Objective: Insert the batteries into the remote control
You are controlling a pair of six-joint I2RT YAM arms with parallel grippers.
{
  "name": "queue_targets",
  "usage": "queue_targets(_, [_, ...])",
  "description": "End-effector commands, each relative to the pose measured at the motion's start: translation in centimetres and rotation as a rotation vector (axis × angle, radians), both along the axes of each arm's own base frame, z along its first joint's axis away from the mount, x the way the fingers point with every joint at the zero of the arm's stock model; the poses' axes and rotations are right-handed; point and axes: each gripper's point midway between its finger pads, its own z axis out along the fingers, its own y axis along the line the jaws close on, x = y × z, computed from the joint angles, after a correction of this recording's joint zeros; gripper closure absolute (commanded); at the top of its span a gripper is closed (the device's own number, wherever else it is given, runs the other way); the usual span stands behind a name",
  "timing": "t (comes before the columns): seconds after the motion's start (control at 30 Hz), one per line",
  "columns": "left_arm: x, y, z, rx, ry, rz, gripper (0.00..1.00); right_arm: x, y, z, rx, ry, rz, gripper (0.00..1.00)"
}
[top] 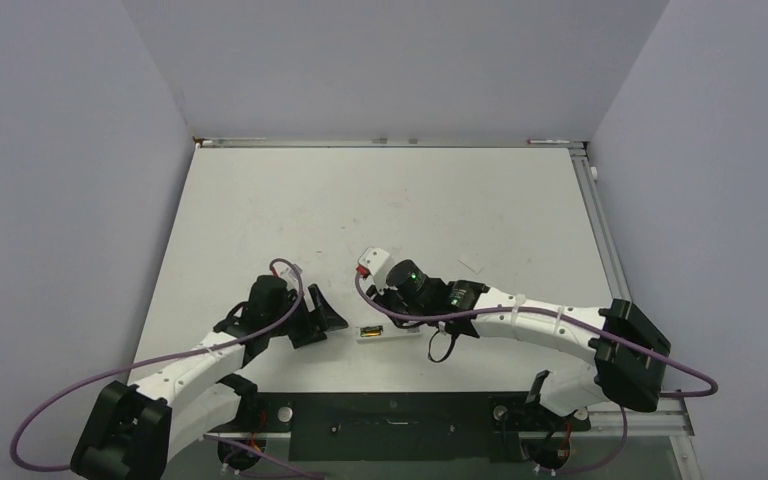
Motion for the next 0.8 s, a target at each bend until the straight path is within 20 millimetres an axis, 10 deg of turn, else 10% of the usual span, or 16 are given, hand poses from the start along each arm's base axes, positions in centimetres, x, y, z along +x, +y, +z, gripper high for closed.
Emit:
queue_targets(0.0, [1.8,-1.2,2.2,-0.059,-0.07,-0.019,0.29,1.4,-0.5,1.8,0.135,0.025,-0.247,0.77])
queue_targets(0.27, [2.2,-2.1,2.1,-0.096,-0.054,-0.028,0.3,2.3,-1.8,0.7,0.274,0.13,-0.535,0.76])
queue_targets(0.77, [1.9,-3.9,1.1,-0.111,-0.021,-0.061,0.36,0.2,0.1,-0.6,0.371,0.293,-0.498,0.71])
